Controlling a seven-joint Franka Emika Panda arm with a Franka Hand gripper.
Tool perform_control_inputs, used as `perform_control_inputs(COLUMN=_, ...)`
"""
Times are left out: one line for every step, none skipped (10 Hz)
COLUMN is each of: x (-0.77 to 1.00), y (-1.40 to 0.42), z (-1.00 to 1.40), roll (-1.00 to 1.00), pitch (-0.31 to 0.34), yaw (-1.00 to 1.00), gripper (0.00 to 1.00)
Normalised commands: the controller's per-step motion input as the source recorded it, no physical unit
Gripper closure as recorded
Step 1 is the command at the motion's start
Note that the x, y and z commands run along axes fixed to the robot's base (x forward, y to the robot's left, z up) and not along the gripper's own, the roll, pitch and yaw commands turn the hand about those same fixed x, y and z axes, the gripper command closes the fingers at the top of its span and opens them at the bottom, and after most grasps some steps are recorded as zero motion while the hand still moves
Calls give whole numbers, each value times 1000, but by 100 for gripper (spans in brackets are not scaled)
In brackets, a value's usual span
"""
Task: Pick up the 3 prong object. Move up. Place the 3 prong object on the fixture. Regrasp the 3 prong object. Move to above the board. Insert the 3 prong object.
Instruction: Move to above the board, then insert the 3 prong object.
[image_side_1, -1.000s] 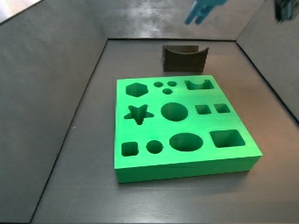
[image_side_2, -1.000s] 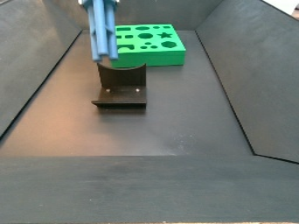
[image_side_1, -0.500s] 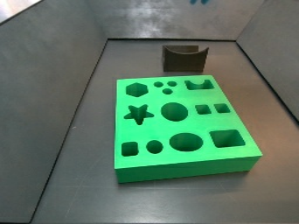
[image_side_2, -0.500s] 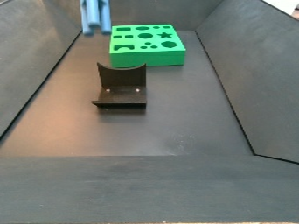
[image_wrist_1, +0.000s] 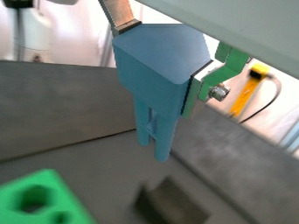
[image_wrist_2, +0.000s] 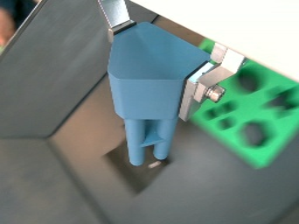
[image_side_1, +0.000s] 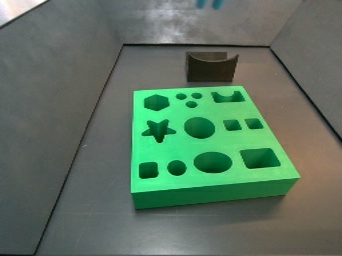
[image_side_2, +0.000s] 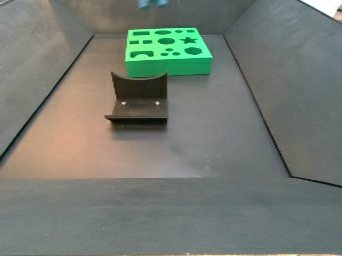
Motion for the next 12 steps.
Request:
perform_control_inputs(x=-1000, y=-950, z=376, roll=-1000, pitch=-134, yaw=-164, gripper=100)
perform_control_inputs(x=-913, y=-819, z=324, roll=-1000, pitch=-125, yaw=-169, gripper=100)
perform_control_inputs(x=-735, y=-647, z=255, roll=-1000, pitch=-118, yaw=-172, gripper=100)
perform_control_inputs(x=-342, y=-256, z=100, roll=-1000, pitch=-102, yaw=-167, gripper=100)
perform_control_inputs(x=-233, y=-167, z=59, roll=-1000, pitch=-88, yaw=-166, gripper=100)
perform_control_inputs(x=-128, y=-70, z=41, roll=-703, pitch=-43, yaw=-104, gripper=100)
perform_control_inputs(x=-99, y=-52, z=26, roll=-548, pitch=-39, yaw=-80, gripper=100)
perform_control_inputs(x=-57, y=-12, z=7, roll=-265, pitch=-27, yaw=-24, gripper=100)
perform_control_inputs(x=3, y=0, z=-17, roll=0, pitch=-1, yaw=0, gripper=100)
perform_control_inputs(x=234, y=91, z=-226, roll=0, pitch=50, yaw=-354, gripper=100)
perform_control_inputs(x=369, y=234, z=-351, roll=-17, pitch=51, yaw=-714, gripper=100)
perform_control_inputs(x=366, y=226, z=-369, roll=-21, pitch=43, yaw=-731, gripper=100)
